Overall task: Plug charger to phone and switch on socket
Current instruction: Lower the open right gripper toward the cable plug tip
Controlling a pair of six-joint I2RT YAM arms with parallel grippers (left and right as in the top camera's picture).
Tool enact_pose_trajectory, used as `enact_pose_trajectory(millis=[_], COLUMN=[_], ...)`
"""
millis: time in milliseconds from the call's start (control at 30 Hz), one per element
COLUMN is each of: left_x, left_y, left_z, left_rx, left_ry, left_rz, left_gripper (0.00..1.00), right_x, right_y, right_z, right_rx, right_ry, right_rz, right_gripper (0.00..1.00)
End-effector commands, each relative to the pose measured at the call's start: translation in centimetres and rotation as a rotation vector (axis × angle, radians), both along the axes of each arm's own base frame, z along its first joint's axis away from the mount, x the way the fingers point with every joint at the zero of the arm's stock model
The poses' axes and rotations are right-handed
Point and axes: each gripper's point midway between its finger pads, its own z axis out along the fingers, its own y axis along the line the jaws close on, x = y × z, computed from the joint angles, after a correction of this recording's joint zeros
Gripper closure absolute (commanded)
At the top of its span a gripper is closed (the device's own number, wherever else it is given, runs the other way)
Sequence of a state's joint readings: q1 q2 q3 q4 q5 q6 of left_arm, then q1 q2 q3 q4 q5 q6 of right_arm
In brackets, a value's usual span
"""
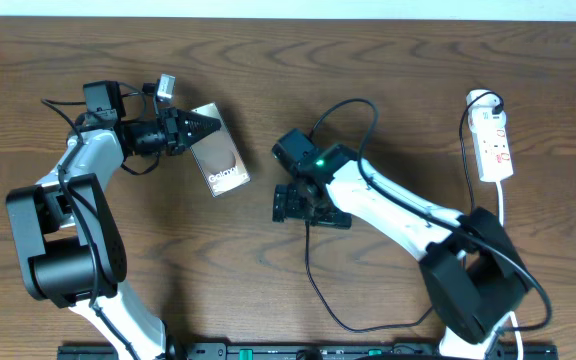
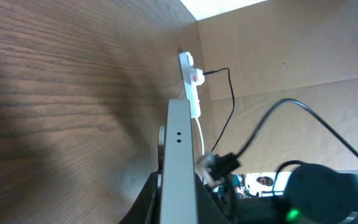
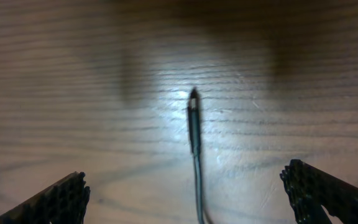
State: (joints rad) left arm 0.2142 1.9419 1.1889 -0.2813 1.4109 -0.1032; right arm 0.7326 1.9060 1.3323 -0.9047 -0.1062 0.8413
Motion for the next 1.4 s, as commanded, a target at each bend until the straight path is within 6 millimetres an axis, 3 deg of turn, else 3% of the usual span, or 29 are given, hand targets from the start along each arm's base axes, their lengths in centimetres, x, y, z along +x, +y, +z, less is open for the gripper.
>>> enact_pose_trajectory(millis=[0, 267, 533, 900, 1167, 1367], left_x=[-0.1, -0.1, -0.1, -0.1, -0.1, -0.1], left_y=[0.0, 0.0, 0.0, 0.0, 0.0, 0.0], left_z=[0.7, 0.7, 0.7, 0.7, 0.7, 0.7], left_rx=[-0.029, -0.028, -0.028, -0.029, -0.029, -0.028], left_ry=[-0.016, -0.017, -0.016, -0.015, -0.016, -0.016], left_rz=[-0.014, -0.013, -0.013, -0.013, -0.013, -0.013], left_gripper=[0.93, 0.92, 0.92, 0.92, 0.92, 0.92], right_x=[-0.5, -0.9, -1.3, -1.9, -2.2, -2.3], right_y=[-0.6, -0.6, -0.7, -0.8, -0.8, -1.8], right_z=[-2.0, -2.9, -3.0, -3.5, -3.9, -3.9], right_rx=[-0.053, -0.061, -0.065, -0.084, -0.095, -0.147], right_ry=[0.041, 0.071, 0.086, 0.111, 0.119, 0.112], right_rz=[-0.028, -0.012, -0.006, 0.004, 0.011, 0.011], right_gripper=[0.01, 0.01, 0.12, 0.18, 0.18, 0.19])
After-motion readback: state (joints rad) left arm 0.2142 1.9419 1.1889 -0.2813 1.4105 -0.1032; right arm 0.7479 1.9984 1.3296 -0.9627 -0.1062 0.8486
